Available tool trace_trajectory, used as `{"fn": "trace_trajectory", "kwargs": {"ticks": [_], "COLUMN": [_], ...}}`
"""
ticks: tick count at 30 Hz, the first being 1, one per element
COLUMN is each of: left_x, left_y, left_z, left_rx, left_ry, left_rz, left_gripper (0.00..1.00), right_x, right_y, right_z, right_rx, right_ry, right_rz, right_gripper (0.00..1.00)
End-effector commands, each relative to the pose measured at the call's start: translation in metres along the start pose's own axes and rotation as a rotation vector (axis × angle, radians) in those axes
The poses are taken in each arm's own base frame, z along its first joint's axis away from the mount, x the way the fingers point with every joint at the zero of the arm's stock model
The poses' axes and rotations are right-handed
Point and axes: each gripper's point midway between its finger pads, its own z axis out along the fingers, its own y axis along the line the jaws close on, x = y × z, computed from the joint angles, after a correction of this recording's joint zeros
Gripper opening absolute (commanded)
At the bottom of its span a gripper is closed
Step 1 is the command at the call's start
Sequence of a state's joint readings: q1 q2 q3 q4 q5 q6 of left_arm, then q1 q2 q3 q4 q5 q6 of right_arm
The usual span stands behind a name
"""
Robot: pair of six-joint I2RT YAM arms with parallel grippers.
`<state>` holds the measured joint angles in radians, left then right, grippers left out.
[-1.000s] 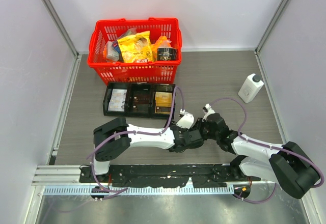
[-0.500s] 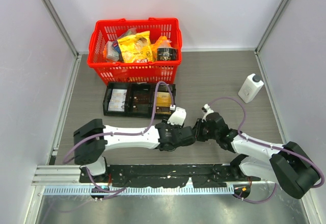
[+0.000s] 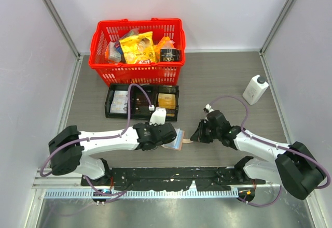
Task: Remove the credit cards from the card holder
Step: Open the card holder at the center of the board.
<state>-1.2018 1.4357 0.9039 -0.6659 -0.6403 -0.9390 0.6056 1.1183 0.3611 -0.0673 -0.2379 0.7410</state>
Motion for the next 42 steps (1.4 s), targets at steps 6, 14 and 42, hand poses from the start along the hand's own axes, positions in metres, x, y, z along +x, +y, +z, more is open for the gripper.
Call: {"fn": "trace_trajectory", "kwargs": {"ticks": [6,14,42], "left_x": [0.013,0.017,0.023], "left_y": [-0.010,-0.010,-0.034], "left_z": [0.010,0.012,0.019], "left_rx": [0.112,0.133,0.232], "left_ry": [0.058,0.068,0.082], "left_rz": [-0.120,-0.138,-0.190], "left_gripper": [0.32,0.27,0.24], "right_x": [-0.019,-0.064,-0.022], "right_y": [0.009,0.048,0.110], "right_z": [-0.005,-0.043,0.038], "right_rx": [0.092,0.140,-0.083], "right_ry": [0.045,-0.030,0.071], "right_rz": [-0.013,-0.063,-0.173], "right_gripper": [0.32,0.55,0.26]}}
